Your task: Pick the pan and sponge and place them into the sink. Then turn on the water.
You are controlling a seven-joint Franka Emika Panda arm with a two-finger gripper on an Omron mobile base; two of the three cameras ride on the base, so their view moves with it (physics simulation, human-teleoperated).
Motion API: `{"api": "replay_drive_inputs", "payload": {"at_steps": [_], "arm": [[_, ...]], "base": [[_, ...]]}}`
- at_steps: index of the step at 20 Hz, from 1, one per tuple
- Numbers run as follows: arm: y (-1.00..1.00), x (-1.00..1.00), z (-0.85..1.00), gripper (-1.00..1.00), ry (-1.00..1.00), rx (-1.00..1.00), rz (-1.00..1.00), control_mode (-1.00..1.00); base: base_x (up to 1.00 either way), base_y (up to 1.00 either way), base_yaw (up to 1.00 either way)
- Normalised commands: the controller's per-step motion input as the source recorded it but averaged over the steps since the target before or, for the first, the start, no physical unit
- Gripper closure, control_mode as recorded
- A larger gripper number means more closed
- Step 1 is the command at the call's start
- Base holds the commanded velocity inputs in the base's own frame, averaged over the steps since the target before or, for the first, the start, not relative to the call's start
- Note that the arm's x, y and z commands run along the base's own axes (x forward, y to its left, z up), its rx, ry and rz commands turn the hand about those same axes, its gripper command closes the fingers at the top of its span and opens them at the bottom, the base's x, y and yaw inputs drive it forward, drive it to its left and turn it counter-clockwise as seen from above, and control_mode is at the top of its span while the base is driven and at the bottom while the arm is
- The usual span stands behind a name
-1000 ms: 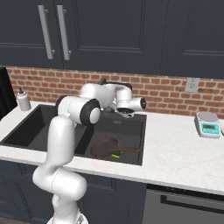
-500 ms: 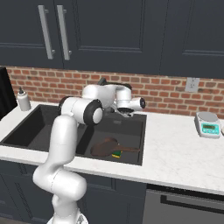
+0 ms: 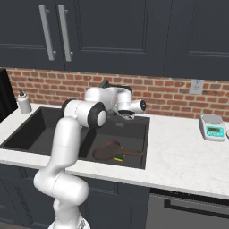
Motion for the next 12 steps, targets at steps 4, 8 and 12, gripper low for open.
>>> {"api": "replay_drive_inputs", "payload": {"at_steps": [4, 8, 12], "arm": [[0.00, 0.28, -0.03, -1.00, 0.00, 0.00, 0.00, -1.00], [0.00, 0.30, -0.06, -1.00, 0.00, 0.00, 0.00, -1.00], [0.00, 0.31, -0.08, -1.00, 0.00, 0.00, 0.00, -1.00]], "base": [[0.00, 0.00, 0.00], [0.00, 0.00, 0.00], [0.00, 0.00, 0.00]]}}
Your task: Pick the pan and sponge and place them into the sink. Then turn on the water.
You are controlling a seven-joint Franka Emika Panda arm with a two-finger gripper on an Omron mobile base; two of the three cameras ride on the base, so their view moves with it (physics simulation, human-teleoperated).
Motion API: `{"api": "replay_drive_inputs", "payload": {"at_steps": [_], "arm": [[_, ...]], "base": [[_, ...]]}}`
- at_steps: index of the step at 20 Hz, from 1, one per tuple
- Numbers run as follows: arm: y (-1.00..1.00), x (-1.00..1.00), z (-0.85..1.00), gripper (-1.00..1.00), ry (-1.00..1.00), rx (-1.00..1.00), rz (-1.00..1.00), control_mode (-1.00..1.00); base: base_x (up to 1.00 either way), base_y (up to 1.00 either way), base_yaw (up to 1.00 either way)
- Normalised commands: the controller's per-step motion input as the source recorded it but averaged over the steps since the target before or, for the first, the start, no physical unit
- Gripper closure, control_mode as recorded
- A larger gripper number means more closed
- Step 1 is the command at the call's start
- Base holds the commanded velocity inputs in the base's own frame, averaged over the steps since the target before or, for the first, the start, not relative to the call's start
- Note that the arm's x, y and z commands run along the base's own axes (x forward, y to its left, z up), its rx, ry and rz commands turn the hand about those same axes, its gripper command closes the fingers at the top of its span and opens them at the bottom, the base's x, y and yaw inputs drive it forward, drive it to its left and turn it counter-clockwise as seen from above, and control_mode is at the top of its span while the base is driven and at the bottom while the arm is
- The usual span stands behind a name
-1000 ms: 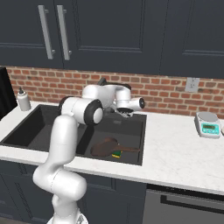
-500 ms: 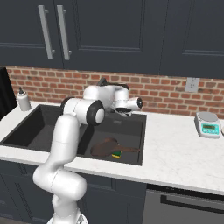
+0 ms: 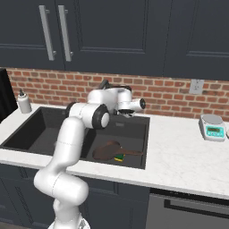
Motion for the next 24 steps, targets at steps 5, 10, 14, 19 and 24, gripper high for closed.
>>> {"api": "replay_drive_inputs", "payload": {"at_steps": [5, 10, 14, 19, 24], "arm": [[0.00, 0.29, -0.13, -1.00, 0.00, 0.00, 0.00, -1.00], [0.00, 0.30, -0.16, -1.00, 0.00, 0.00, 0.00, -1.00], [0.00, 0.30, -0.10, -1.00, 0.00, 0.00, 0.00, -1.00], [0.00, 0.26, -0.11, -1.00, 0.00, 0.00, 0.00, -1.00], [0.05, 0.27, -0.18, 1.00, 0.00, 0.00, 0.00, -1.00]], "base": [[0.00, 0.00, 0.00], [0.00, 0.00, 0.00], [0.00, 0.00, 0.00], [0.00, 0.00, 0.00], [0.00, 0.00, 0.00]]}}
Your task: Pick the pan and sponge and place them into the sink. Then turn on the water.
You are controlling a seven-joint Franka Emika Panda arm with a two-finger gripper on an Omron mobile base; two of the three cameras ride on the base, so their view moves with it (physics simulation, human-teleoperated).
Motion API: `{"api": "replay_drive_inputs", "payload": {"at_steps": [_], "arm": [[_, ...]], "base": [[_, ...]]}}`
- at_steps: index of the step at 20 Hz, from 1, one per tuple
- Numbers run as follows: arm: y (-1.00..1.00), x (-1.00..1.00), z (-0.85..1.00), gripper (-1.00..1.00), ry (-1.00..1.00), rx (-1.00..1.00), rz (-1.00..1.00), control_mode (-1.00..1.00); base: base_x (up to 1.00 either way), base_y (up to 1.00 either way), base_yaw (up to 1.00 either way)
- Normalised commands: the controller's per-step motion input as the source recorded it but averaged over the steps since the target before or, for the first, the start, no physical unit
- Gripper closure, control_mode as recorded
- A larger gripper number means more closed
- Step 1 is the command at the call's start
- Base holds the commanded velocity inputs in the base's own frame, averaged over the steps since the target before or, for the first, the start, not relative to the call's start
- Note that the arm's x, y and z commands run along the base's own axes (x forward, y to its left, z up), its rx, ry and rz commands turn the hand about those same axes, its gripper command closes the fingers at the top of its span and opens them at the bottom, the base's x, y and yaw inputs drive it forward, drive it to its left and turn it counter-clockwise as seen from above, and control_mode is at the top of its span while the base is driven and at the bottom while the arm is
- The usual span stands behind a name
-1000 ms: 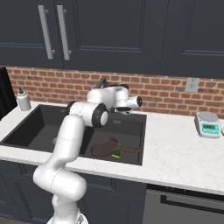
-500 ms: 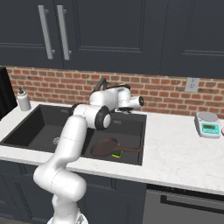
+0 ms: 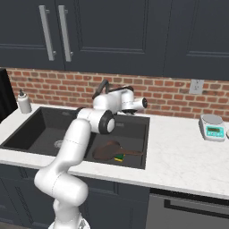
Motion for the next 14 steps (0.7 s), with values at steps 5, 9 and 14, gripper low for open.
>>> {"api": "replay_drive_inputs", "payload": {"at_steps": [5, 9, 14], "arm": [[0.11, 0.31, -0.23, 1.00, 0.00, 0.00, 0.00, -1.00], [0.01, 0.14, -0.24, 1.00, 0.00, 0.01, 0.00, -1.00], [0.00, 0.00, -0.23, 1.00, 0.00, 0.03, -0.02, -1.00]], "base": [[0.00, 0.00, 0.00], [0.00, 0.00, 0.00], [0.00, 0.00, 0.00]]}}
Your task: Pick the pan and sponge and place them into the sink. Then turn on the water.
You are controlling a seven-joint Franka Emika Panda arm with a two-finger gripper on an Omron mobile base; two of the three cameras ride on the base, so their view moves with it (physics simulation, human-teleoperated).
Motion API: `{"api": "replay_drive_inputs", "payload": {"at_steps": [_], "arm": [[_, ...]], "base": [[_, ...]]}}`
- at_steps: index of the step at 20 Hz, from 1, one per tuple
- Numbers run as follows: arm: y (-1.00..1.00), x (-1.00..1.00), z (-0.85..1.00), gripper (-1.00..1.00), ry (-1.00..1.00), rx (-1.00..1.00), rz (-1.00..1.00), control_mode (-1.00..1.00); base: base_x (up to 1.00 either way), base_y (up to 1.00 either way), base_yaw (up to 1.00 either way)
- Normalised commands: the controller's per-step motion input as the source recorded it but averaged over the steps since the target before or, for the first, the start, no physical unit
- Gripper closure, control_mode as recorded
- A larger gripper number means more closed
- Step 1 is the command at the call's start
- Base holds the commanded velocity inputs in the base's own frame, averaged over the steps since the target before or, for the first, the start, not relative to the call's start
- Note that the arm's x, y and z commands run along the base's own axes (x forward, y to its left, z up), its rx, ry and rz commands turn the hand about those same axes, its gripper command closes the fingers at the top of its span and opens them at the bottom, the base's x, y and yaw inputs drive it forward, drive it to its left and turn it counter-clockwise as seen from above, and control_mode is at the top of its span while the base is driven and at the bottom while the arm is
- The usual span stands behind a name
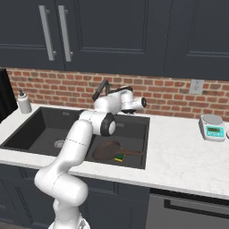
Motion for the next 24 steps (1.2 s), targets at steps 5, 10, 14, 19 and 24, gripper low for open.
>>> {"api": "replay_drive_inputs", "payload": {"at_steps": [5, 10, 14, 19, 24], "arm": [[-0.02, 0.00, -0.06, 1.00, 0.11, 0.19, -0.10, -1.00], [-0.27, 0.00, -0.02, 1.00, 0.19, 0.31, -0.12, -1.00], [-0.53, 0.00, -0.19, 1.00, 0.18, 0.34, -0.13, -1.00], [-0.56, -0.06, -0.27, 1.00, 0.17, 0.30, -0.15, -1.00], [-0.59, -0.14, -0.31, 1.00, 0.16, 0.25, -0.17, -1.00]], "base": [[0.00, 0.00, 0.00], [0.00, 0.00, 0.00], [0.00, 0.00, 0.00], [0.00, 0.00, 0.00], [0.00, 0.00, 0.00]]}}
